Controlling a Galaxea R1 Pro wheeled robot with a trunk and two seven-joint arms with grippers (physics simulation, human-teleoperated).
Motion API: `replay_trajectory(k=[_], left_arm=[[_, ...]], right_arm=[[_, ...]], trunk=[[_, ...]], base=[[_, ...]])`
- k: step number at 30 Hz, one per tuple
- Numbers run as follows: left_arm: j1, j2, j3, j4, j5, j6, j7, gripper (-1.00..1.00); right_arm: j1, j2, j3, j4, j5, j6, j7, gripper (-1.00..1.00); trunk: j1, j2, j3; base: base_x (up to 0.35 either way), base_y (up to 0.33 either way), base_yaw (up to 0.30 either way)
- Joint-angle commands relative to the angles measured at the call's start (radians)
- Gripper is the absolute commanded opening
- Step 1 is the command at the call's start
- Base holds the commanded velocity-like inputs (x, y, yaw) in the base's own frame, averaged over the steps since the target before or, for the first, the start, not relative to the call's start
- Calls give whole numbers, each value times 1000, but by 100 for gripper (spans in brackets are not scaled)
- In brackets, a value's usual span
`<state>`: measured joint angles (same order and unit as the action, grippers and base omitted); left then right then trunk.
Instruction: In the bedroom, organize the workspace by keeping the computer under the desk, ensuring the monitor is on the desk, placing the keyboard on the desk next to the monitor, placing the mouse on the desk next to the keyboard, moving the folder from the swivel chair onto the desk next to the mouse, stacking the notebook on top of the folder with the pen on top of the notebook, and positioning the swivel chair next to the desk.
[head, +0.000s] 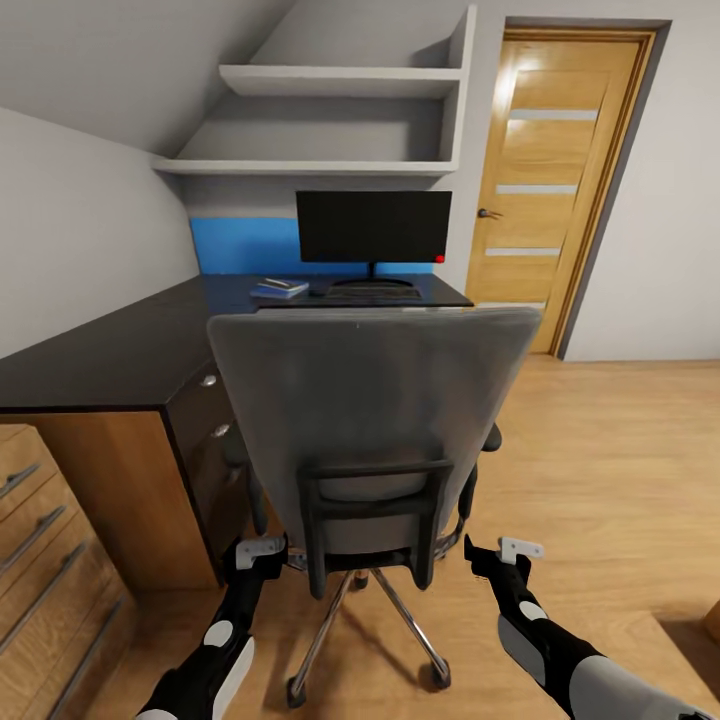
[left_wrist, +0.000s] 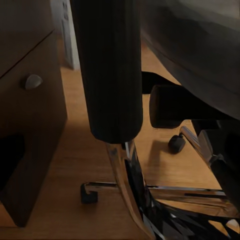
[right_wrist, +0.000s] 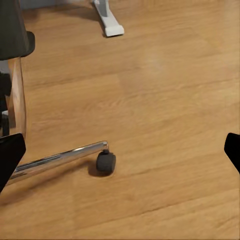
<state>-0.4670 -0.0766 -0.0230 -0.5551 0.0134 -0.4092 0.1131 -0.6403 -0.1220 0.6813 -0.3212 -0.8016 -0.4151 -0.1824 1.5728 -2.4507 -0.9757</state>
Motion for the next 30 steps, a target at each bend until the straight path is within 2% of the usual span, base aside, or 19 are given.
replay_trajectory(k=[1, 10, 30], left_arm=[[-1, 0, -3, 1, 2, -1, 5, 100], [-1, 0, -3, 1, 2, 3, 5, 100], [-1, 0, -3, 1, 2, 3, 5, 100]], right_arm=[[-1, -1, 12, -2, 2, -1, -5, 100], [-1, 0, 12, -2, 2, -1, -5, 100], [-1, 0, 12, -2, 2, -1, -5, 100]], trunk=[[0, 0, -1], [0, 0, 5], [0, 0, 5]], base=[[322, 0, 0], [322, 0, -90], [322, 0, -5]])
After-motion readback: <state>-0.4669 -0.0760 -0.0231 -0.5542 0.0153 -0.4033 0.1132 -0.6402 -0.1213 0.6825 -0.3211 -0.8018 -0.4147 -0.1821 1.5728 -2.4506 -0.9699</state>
